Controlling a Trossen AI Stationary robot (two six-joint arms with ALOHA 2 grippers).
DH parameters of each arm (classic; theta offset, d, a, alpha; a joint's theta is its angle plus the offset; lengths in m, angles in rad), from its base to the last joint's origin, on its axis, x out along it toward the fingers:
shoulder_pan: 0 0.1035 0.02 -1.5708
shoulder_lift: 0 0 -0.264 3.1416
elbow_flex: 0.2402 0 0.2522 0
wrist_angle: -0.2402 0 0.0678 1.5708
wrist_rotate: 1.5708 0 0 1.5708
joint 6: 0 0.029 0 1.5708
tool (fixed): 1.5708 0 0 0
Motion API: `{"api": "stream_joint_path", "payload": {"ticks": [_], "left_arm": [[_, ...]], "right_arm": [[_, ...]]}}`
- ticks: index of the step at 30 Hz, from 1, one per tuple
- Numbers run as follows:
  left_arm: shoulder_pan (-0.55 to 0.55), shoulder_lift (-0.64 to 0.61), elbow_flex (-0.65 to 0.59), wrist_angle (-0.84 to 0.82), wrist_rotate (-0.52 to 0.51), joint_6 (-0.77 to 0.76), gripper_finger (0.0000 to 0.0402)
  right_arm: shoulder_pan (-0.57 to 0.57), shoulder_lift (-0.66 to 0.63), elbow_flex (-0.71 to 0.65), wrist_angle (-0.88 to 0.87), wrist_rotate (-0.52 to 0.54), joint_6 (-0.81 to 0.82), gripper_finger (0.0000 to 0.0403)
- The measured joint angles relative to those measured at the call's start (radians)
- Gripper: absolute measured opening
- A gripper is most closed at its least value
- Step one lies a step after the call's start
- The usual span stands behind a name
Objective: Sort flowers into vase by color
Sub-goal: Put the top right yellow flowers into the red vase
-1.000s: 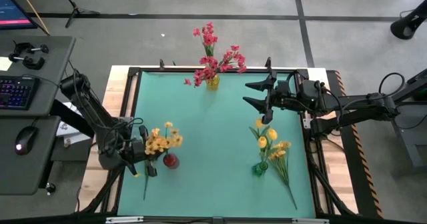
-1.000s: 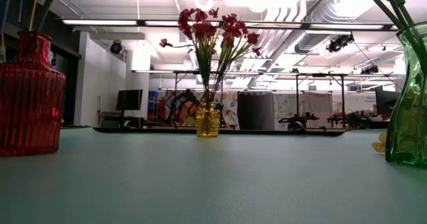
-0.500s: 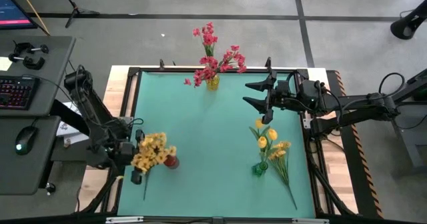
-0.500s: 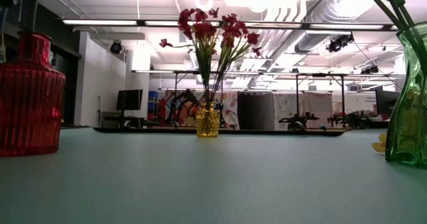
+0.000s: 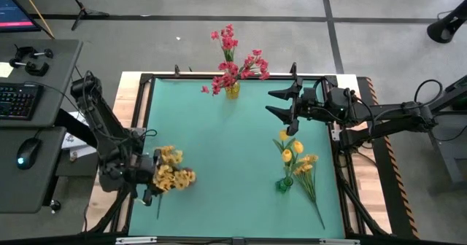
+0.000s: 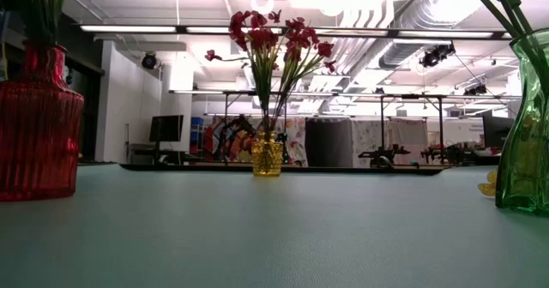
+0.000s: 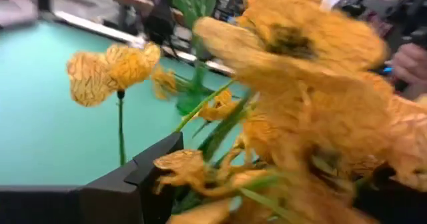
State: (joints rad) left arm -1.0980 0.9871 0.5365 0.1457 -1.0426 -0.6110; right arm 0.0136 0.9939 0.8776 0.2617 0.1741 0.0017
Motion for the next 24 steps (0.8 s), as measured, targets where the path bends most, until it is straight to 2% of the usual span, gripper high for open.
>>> {"api": "stream_joint_path", "payload": {"ticks": [4, 10, 13, 16, 24], "left_arm": [[0.025, 0.0, 0.0, 0.009, 0.178, -0.066, 0.0239], [0.064, -0.016, 0.0, 0.007, 0.522, -0.235, 0.0239], [0.079, -0.039, 0.0, 0.005, 0.639, -0.291, 0.0239], [0.097, -0.072, 0.0, 0.005, 0.671, -0.292, 0.0239], [0.168, -0.147, 0.0, -0.054, 0.613, -0.106, 0.0239]], "right_arm": [[0.0, 0.0, 0.0, 0.0, 0.0, 0.0, 0.0229], [0.0, 0.0, 0.0, 0.001, 0.009, -0.001, 0.0229], [0.0, 0.0, 0.0, 0.001, 0.016, -0.001, 0.0229], [0.0, 0.0, 0.0, 0.001, 0.017, -0.001, 0.0229], [0.0, 0.0, 0.0, 0.001, 0.018, -0.001, 0.0229]]}}
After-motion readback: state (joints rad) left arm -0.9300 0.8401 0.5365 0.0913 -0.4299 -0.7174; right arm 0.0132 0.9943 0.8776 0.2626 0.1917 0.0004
